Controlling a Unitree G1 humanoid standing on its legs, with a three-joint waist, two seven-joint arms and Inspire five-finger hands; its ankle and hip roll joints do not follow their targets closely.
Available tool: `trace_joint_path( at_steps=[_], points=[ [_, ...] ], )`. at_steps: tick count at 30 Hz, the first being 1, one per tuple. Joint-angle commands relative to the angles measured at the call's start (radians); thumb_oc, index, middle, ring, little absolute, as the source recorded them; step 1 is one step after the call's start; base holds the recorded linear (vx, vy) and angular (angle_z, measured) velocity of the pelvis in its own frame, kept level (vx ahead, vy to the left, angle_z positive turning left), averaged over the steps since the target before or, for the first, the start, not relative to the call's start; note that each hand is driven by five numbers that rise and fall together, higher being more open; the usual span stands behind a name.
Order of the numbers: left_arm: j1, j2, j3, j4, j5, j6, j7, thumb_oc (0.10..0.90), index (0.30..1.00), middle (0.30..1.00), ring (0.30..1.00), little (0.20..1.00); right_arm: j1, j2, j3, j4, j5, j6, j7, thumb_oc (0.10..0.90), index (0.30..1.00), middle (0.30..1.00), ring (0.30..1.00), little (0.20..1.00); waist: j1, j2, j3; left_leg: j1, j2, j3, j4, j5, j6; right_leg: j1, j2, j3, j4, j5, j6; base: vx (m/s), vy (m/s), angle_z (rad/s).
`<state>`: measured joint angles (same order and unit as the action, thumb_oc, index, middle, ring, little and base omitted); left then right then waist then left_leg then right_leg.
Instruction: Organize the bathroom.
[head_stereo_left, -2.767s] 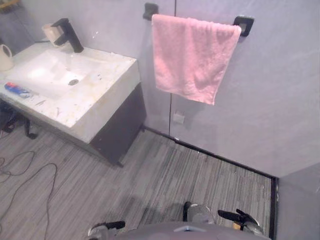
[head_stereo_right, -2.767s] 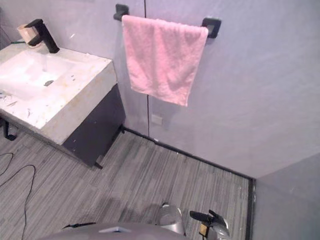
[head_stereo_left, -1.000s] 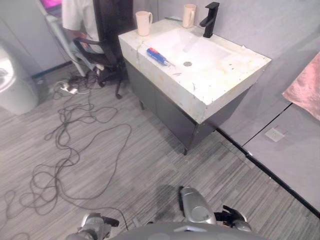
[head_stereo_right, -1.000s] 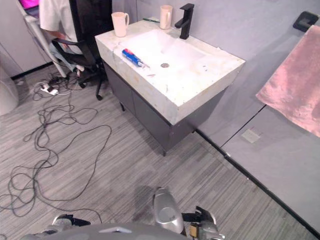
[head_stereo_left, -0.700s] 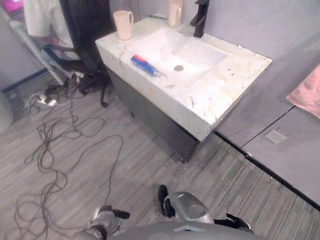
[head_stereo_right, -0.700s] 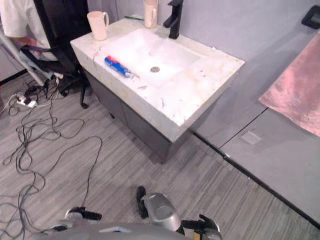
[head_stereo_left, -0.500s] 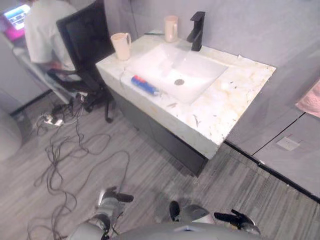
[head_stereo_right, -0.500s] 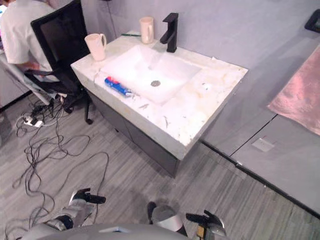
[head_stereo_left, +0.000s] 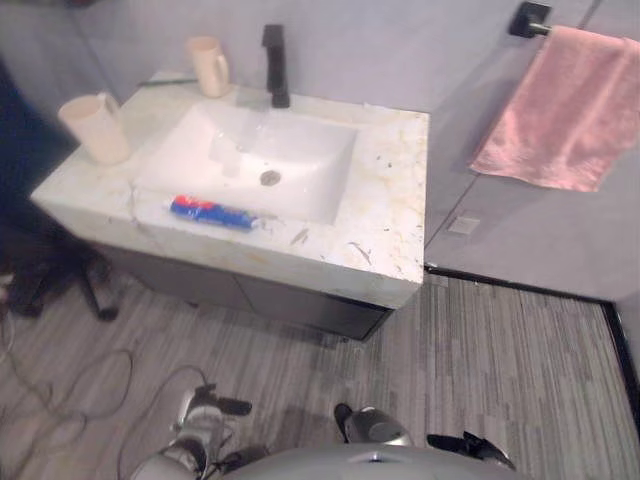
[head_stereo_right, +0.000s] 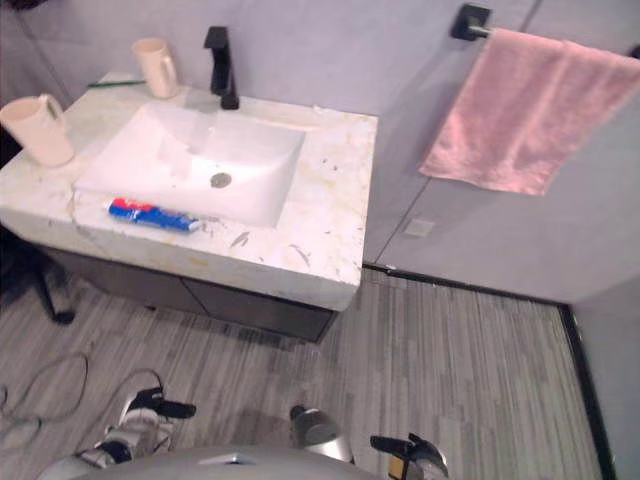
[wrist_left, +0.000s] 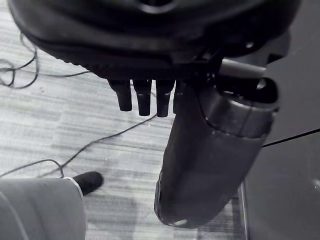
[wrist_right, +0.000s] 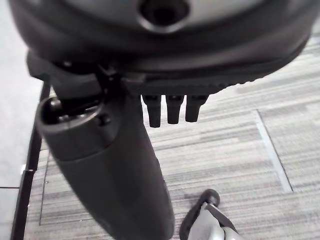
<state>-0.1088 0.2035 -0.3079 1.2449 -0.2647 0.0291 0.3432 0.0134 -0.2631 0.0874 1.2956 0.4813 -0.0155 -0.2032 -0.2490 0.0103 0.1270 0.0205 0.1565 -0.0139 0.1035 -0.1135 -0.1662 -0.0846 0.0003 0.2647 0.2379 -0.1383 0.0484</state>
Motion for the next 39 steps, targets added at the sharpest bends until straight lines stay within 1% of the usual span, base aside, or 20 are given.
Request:
trace_joint_path(
  at_steps=[1,3,6,8,9,10,11,12,14,15,16,18,20,24,26,27,29,32,36,39],
  points=[
    [-0.018,0.049,0.036,0.010,0.050,-0.026,0.002,0.800,0.900,0.900,0.900,0.900,-0.003,-0.022,0.019,-0.031,-0.018,-0.034,-0.018,0.800,0.900,0.900,0.900,0.900,-0.009,0.028,0.008,0.048,0.041,0.095,-0.070,0.076,0.098,0.001,-0.134,-0.157,-0.013,0.080,0.127,0.11,0.645,-0.69],
    [-0.016,0.050,0.011,0.021,0.013,-0.022,-0.016,0.800,0.900,0.900,0.900,0.900,0.009,-0.015,0.015,-0.044,-0.022,-0.037,-0.019,0.800,0.900,0.900,0.900,0.900,-0.019,0.034,0.005,0.055,0.002,0.126,-0.102,0.077,0.118,-0.030,-0.164,-0.155,0.044,0.147,0.143,0.11,0.597,-0.48],
    [-0.012,0.045,0.012,0.025,0.030,-0.003,-0.001,0.800,0.900,0.900,0.900,0.900,0.032,-0.007,0.027,-0.061,-0.103,-0.060,-0.002,0.800,0.900,0.900,0.900,0.900,-0.014,0.055,0.016,0.079,-0.033,0.179,-0.136,0.060,0.146,-0.143,-0.199,-0.168,0.255,0.274,0.123,0.11,0.420,-0.27],
    [-0.006,0.045,0.019,0.034,0.021,0.003,0.013,0.800,0.900,0.900,0.900,0.900,0.028,-0.006,0.036,-0.072,-0.109,-0.060,0.017,0.800,0.900,0.900,0.900,0.900,-0.007,0.051,0.023,0.105,-0.056,0.228,-0.151,0.051,0.157,-0.164,-0.186,-0.225,0.270,0.247,0.120,0.13,0.328,-0.85],
    [-0.005,0.049,0.030,0.039,0.004,0.003,0.022,0.800,0.900,0.900,0.900,0.900,0.021,0.003,0.047,-0.076,-0.146,-0.063,0.028,0.800,0.900,0.900,0.900,0.900,-0.005,0.039,0.020,0.118,-0.083,0.257,-0.167,0.055,0.166,-0.142,-0.119,-0.292,0.202,0.174,0.119,0.11,0.196,-1.02],
    [-0.005,0.050,0.031,0.040,0.004,0.003,0.022,0.800,0.900,0.900,0.900,0.900,0.021,0.004,0.049,-0.076,-0.149,-0.063,0.028,0.800,0.900,0.900,0.900,0.900,-0.004,0.039,0.018,0.116,-0.084,0.261,-0.167,0.056,0.166,-0.140,-0.111,-0.298,0.190,0.171,0.118,0.13,0.182,-1.17],
    [-0.009,0.052,0.034,0.038,0.013,0.003,0.031,0.800,0.900,0.900,0.900,0.900,0.018,0.011,0.058,-0.080,-0.156,-0.059,0.026,0.800,0.900,0.900,0.900,0.900,0.000,0.027,0.011,0.118,-0.107,0.281,-0.167,0.052,0.171,-0.118,-0.065,-0.348,0.112,0.138,0.105,0.11,0.084,-0.82],
    [-0.012,0.053,0.036,0.036,0.021,0.003,0.042,0.800,0.900,0.900,0.900,0.900,0.018,0.018,0.069,-0.081,-0.146,-0.059,0.022,0.800,0.900,0.900,0.900,0.900,0.001,0.011,0.010,0.127,-0.137,0.291,-0.165,0.041,0.174,-0.102,-0.023,-0.400,0.027,0.138,0.095,0.14,0.116,-0.92],
    [-0.015,0.052,0.034,0.032,0.019,0.001,0.056,0.800,0.900,0.900,0.900,0.900,0.021,0.023,0.075,-0.077,-0.133,-0.062,0.019,0.800,0.900,0.900,0.900,0.900,0.003,0.001,0.013,0.134,-0.158,0.306,-0.148,0.022,0.179,-0.109,-0.010,-0.451,0.001,0.145,0.085,0.10,0.075,-0.50],
    [-0.019,0.048,0.034,0.026,0.032,0.003,0.078,0.800,0.900,0.900,0.900,0.900,0.025,0.022,0.072,-0.074,-0.125,-0.062,0.019,0.800,0.900,0.900,0.900,0.900,-0.004,-0.005,0.017,0.139,-0.168,0.313,-0.117,0.002,0.182,-0.108,0.004,-0.443,-0.017,0.140,0.069,0.12,0.066,-0.07],
    [-0.016,0.047,0.026,0.013,0.038,0.007,0.086,0.800,0.900,0.900,0.900,0.900,0.038,0.018,0.065,-0.070,-0.105,-0.072,0.023,0.800,0.900,0.900,0.900,0.900,-0.001,-0.008,0.022,0.100,-0.151,0.314,0.021,0.020,0.163,-0.067,0.016,-0.429,-0.003,0.098,0.030,0.13,0.061,0.16],
    [0.000,0.042,0.035,0.006,0.001,-0.027,0.105,0.800,0.900,0.900,0.900,0.900,0.040,0.008,0.072,-0.081,-0.099,-0.081,0.007,0.800,0.900,0.900,0.900,0.900,0.019,-0.023,0.031,-0.008,-0.111,0.297,0.257,0.120,0.106,0.001,0.003,-0.408,-0.049,0.097,0.003,0.08,0.069,0.63],
    [0.012,0.037,0.055,0.004,0.001,-0.043,0.115,0.800,0.900,0.900,0.900,0.900,0.034,-0.002,0.067,-0.081,-0.065,-0.082,0.009,0.800,0.900,0.900,0.900,0.900,0.035,-0.033,0.037,-0.050,-0.080,0.282,0.330,0.114,0.107,0.041,-0.011,-0.393,-0.073,0.095,-0.007,0.07,0.140,0.15],
    [0.029,0.037,0.088,0.006,-0.016,-0.041,0.126,0.800,0.900,0.900,0.900,0.900,0.022,-0.004,0.063,-0.074,-0.076,-0.121,0.045,0.800,0.900,0.900,0.900,0.900,0.050,-0.049,0.025,-0.027,-0.049,0.240,0.259,0.081,0.148,0.062,-0.023,-0.356,-0.094,0.103,-0.005,0.06,0.192,-0.38],
    [0.036,0.037,0.095,0.013,-0.014,-0.039,0.128,0.800,0.900,0.900,0.900,0.900,0.013,0.003,0.076,-0.078,-0.065,-0.124,0.069,0.800,0.900,0.900,0.900,0.900,0.058,-0.053,0.013,0.008,-0.061,0.159,0.166,0.075,0.163,0.063,-0.018,-0.308,-0.102,0.105,0.001,0.07,0.296,-0.53],
    [0.046,0.031,0.104,0.020,-0.012,-0.036,0.125,0.800,0.900,0.900,0.900,0.900,0.007,0.002,0.088,-0.077,-0.088,-0.131,0.083,0.800,0.900,0.900,0.900,0.900,0.067,-0.047,0.003,0.045,-0.073,0.081,0.093,0.058,0.162,0.059,-0.015,-0.269,-0.101,0.106,0.009,0.04,0.344,-0.62],
    [0.049,0.025,0.108,0.023,-0.014,-0.034,0.122,0.800,0.900,0.900,0.900,0.900,-0.001,-0.002,0.103,-0.090,-0.092,-0.148,0.124,0.800,0.900,0.900,0.900,0.900,0.068,-0.039,-0.004,0.077,-0.077,0.046,0.037,0.034,0.156,0.050,-0.021,-0.243,-0.098,0.108,0.021,0.00,0.319,-0.85],
    [0.041,0.027,0.092,0.025,0.017,-0.014,0.106,0.800,0.900,0.900,0.900,0.900,-0.012,-0.007,0.123,-0.109,-0.079,-0.142,0.159,0.800,0.900,0.900,0.900,0.900,0.054,-0.017,-0.009,0.120,-0.093,0.075,-0.056,0.009,0.161,0.021,-0.049,-0.228,-0.088,0.125,0.061,-0.08,0.345,-0.51],
    [0.027,0.031,0.039,0.031,0.055,-0.014,0.075,0.800,0.900,0.900,0.900,0.900,-0.020,0.002,0.141,-0.115,-0.100,-0.152,0.153,0.800,0.900,0.900,0.900,0.900,0.037,0.003,-0.010,0.142,-0.117,0.120,-0.166,0.041,0.169,-0.014,-0.092,-0.228,-0.098,0.166,0.111,-0.12,0.378,-0.14],
    [0.018,0.028,0.019,0.038,0.090,-0.022,0.065,0.800,0.900,0.900,0.900,0.900,-0.019,0.011,0.142,-0.113,-0.112,-0.161,0.149,0.800,0.900,0.900,0.900,0.900,0.033,0.007,-0.015,0.132,-0.135,0.154,-0.191,0.045,0.175,-0.030,-0.129,-0.243,-0.104,0.209,0.126,-0.10,0.269,-0.07]
  ],
)
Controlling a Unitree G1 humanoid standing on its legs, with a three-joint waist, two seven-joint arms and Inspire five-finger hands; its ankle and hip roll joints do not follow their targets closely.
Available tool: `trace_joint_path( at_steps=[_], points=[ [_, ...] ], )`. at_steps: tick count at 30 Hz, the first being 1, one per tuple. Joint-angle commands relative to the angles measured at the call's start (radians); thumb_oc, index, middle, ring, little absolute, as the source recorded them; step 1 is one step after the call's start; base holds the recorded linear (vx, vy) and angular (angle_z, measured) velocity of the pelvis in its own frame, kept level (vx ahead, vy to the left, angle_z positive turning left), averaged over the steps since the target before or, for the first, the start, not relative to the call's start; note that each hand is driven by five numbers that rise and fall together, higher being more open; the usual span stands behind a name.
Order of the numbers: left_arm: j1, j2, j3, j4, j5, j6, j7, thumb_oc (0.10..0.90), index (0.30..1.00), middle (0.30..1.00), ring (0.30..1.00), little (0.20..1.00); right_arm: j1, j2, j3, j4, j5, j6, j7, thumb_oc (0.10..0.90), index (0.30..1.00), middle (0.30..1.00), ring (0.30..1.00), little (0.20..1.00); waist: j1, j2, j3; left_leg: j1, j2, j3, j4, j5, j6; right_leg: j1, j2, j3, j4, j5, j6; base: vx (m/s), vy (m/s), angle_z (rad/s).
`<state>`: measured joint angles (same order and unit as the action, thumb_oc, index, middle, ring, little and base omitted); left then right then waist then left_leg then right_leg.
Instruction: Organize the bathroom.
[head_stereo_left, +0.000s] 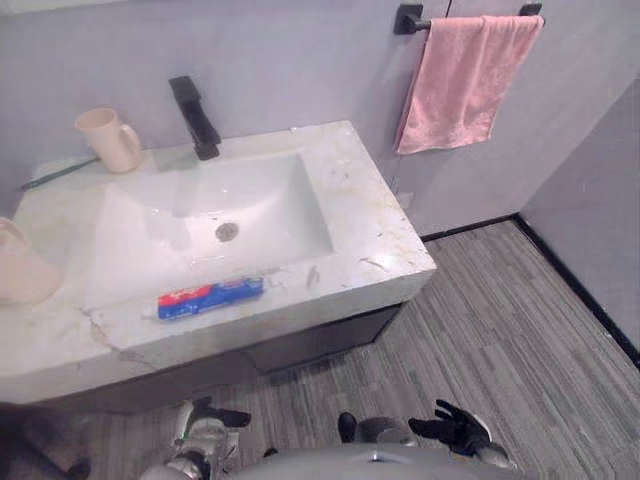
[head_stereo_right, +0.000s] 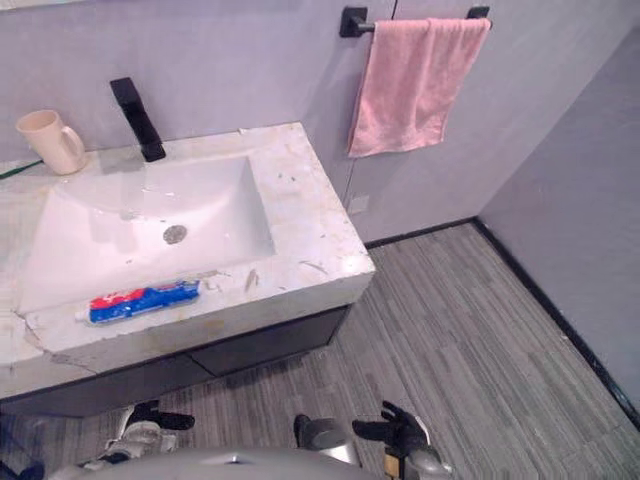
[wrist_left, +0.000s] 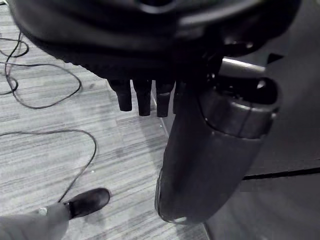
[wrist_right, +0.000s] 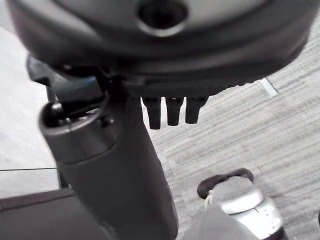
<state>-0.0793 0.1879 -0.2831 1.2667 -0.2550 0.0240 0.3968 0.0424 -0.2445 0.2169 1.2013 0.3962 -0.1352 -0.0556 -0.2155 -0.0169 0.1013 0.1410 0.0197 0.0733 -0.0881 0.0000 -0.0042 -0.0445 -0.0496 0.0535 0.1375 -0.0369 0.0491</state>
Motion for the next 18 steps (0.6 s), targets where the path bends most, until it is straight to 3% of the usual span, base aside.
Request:
trace_joint_path(
  at_steps=[1,5,7,8,10,14,17,18],
  points=[
    [-0.014,0.043,-0.009,0.019,0.081,-0.014,0.013,0.800,0.900,0.900,0.900,0.900,-0.047,-0.006,0.011,-0.019,-0.030,-0.042,0.001,0.800,0.900,0.900,0.900,0.900,0.000,0.035,0.009,0.008,0.000,0.074,0.001,-0.068,0.014,-0.074,-0.086,-0.037,-0.001,0.116,0.126,-0.11,0.243,-0.08],
    [0.007,0.049,0.013,0.028,0.060,-0.006,0.030,0.800,0.900,0.900,0.900,0.900,-0.058,0.010,0.016,-0.021,-0.044,-0.053,0.025,0.800,0.900,0.900,0.900,0.900,0.030,0.028,0.005,0.009,-0.005,0.156,0.001,-0.080,0.016,-0.089,-0.134,-0.153,0.027,0.150,0.138,-0.09,0.155,-0.23],
    [0.029,0.062,0.037,0.030,0.085,0.000,0.040,0.800,0.900,0.900,0.900,0.900,-0.060,0.021,0.022,-0.024,-0.041,-0.055,0.029,0.800,0.900,0.900,0.900,0.900,0.045,0.026,-0.001,-0.003,0.008,0.193,0.001,-0.065,0.019,-0.062,-0.086,-0.184,0.019,0.080,0.127,-0.07,0.103,-0.50],
    [0.032,0.062,0.041,0.032,0.084,0.004,0.046,0.800,0.900,0.900,0.900,0.900,-0.056,0.023,0.025,-0.027,-0.036,-0.059,0.032,0.800,0.900,0.900,0.900,0.900,0.054,0.021,-0.005,-0.008,0.006,0.198,0.001,-0.064,0.019,-0.040,-0.087,-0.209,-0.008,0.074,0.128,-0.02,0.024,-0.16],
    [0.038,0.062,0.047,0.036,0.069,0.019,0.052,0.800,0.900,0.900,0.900,0.900,-0.048,0.026,0.027,-0.031,-0.034,-0.070,0.045,0.800,0.900,0.900,0.900,0.900,0.063,0.016,-0.012,-0.016,0.000,0.198,0.001,-0.063,0.022,-0.022,-0.089,-0.213,-0.024,0.077,0.129,0.02,-0.001,-0.16],
    [0.044,0.083,0.086,0.040,0.042,0.034,0.032,0.800,0.900,0.900,0.900,0.900,-0.042,0.016,0.031,-0.060,-0.040,-0.077,0.050,0.800,0.900,0.900,0.900,0.900,0.058,0.014,0.009,-0.007,-0.001,0.189,0.001,-0.074,0.048,-0.096,-0.084,-0.162,0.131,0.108,0.130,0.06,-0.016,-0.15],
    [0.040,0.089,0.094,0.050,0.041,0.026,0.029,0.800,0.900,0.900,0.900,0.900,-0.044,0.013,0.020,-0.047,-0.003,-0.067,0.052,0.800,0.900,0.900,0.900,0.900,0.055,0.011,0.016,0.002,-0.003,0.191,0.001,-0.083,0.051,-0.112,-0.087,-0.176,0.129,0.110,0.129,0.16,-0.079,-0.05],
    [0.041,0.091,0.106,0.060,0.032,0.021,0.027,0.800,0.900,0.900,0.900,0.900,-0.045,0.012,0.007,-0.030,-0.005,-0.055,0.056,0.800,0.900,0.900,0.900,0.900,0.059,0.005,0.019,0.017,-0.010,0.196,0.001,-0.091,0.048,-0.113,-0.090,-0.215,0.083,0.111,0.127,0.22,-0.111,0.01]
  ],
)
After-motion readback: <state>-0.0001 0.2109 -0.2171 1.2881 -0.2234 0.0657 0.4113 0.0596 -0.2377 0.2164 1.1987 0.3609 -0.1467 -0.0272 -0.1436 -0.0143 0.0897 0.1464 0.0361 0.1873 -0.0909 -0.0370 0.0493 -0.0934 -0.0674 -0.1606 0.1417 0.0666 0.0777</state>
